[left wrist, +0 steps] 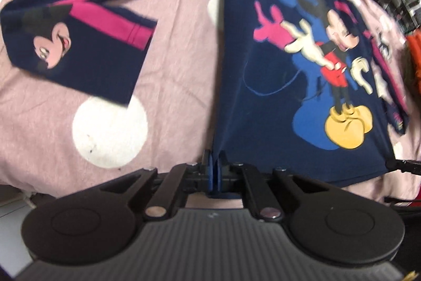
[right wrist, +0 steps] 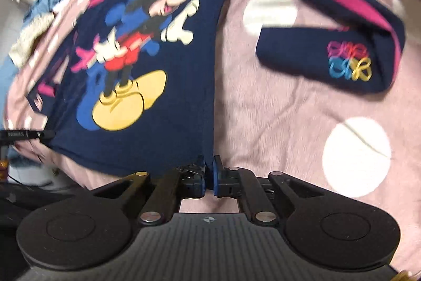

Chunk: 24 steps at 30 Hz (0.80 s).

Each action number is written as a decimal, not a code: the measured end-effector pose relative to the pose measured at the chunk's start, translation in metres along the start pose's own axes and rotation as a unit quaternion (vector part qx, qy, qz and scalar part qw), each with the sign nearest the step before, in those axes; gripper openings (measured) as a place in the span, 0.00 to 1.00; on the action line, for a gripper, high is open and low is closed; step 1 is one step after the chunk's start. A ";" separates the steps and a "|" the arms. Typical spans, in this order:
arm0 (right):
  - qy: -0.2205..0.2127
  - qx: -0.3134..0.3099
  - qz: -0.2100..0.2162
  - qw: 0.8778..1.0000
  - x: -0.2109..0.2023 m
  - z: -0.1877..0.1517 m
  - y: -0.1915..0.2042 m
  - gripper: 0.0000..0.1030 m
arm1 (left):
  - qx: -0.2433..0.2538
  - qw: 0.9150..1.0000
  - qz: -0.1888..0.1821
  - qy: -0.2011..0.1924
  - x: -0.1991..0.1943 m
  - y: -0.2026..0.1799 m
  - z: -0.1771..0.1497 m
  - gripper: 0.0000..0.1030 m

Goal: Fold small clothes

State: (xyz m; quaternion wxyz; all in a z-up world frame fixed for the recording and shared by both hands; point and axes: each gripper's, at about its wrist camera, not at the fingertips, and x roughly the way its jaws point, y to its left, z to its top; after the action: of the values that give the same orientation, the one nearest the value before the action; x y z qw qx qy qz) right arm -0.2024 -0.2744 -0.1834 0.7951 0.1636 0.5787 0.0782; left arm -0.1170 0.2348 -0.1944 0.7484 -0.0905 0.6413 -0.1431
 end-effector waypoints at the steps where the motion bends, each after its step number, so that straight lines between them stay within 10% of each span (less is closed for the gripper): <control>1: 0.005 0.002 -0.005 1.000 0.006 0.000 -0.001 0.08 | 0.004 1.000 0.007 0.004 0.005 -0.002 0.002 0.03; 9: 0.004 0.015 -0.029 0.999 0.008 0.007 -0.011 0.23 | 0.036 0.999 0.035 0.019 0.004 -0.007 0.005 0.16; 11: -0.022 0.026 -0.048 0.998 -0.007 0.003 -0.019 0.28 | 0.049 0.996 0.068 0.017 -0.006 -0.008 0.002 0.52; 13: -0.063 0.053 -0.064 0.995 -0.023 0.004 -0.031 0.28 | 0.068 0.992 0.102 0.001 -0.019 -0.011 0.001 0.59; 18: -0.178 0.219 -0.112 0.953 -0.055 0.006 -0.090 0.35 | 0.058 0.992 0.102 -0.039 -0.043 -0.018 0.016 0.70; 24: -0.205 0.331 -0.073 0.918 -0.040 0.002 -0.123 0.35 | 0.071 0.992 0.080 -0.060 -0.044 -0.044 0.038 0.70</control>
State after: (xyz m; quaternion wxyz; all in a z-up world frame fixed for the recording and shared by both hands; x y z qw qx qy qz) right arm -0.2214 -0.4022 -0.1908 0.8000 0.3875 0.4064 -0.2115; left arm -0.0900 0.2054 -0.1335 0.7989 0.0063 0.5890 -0.1219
